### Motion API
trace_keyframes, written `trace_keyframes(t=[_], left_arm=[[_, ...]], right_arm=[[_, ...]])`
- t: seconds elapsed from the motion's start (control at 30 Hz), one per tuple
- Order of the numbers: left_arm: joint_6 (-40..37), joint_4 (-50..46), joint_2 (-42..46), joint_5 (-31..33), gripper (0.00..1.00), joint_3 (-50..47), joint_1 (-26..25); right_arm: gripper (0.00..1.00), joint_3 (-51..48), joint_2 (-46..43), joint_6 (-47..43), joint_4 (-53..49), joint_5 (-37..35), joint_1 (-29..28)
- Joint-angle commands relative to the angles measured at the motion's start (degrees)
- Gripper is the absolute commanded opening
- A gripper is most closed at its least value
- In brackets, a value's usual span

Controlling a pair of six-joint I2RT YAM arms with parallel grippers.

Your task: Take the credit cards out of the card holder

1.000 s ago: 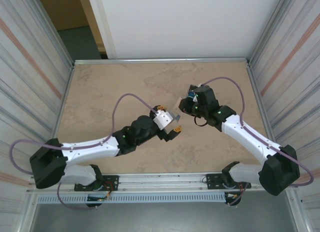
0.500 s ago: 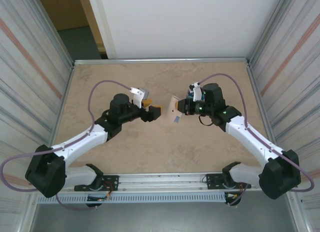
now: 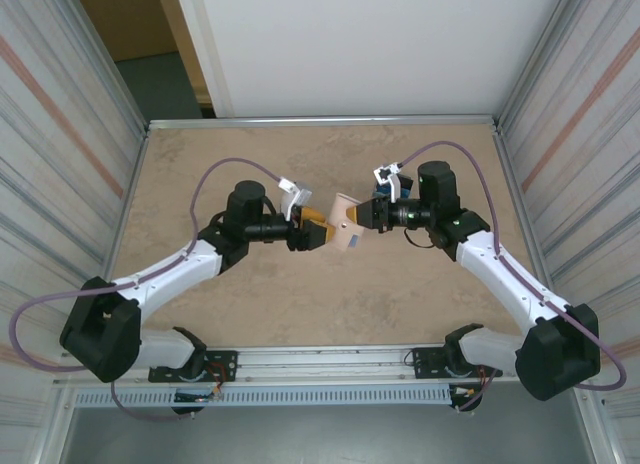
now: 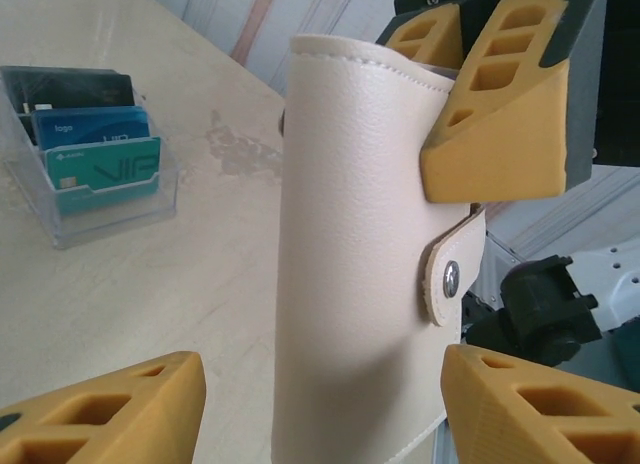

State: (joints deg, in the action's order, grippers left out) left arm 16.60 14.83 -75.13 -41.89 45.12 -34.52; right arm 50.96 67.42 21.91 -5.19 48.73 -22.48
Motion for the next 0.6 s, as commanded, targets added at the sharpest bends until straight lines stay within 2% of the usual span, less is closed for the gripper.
trace_keyframes(t=[0.0,0.1,0.2,0.4,0.57], left_arm=[[0.3,1.1,-0.3,-4.5,0.64,1.0,1.1],[0.5,1.5,-1.3,-6.8,0.65,1.4,1.2],[1.5,2.7,-2.6,-8.7,0.6,1.5,1.2],[4.3,6.5,-3.8,-9.8,0.4,0.9,0.9],[7.9,11.2,-4.3,-7.6,0.27,0.0,0.3]], right_arm=[[0.08,2.0,-0.4,-1.4,2.6,5.6,0.4],[0.08,2.3,-0.1,-1.2,3.1,6.6,0.4],[0.09,2.7,0.5,-0.3,4.4,7.9,0.4],[0.11,2.6,1.2,1.1,5.7,6.8,0.3],[0.18,1.4,0.9,4.9,6.9,1.1,-0.3]])
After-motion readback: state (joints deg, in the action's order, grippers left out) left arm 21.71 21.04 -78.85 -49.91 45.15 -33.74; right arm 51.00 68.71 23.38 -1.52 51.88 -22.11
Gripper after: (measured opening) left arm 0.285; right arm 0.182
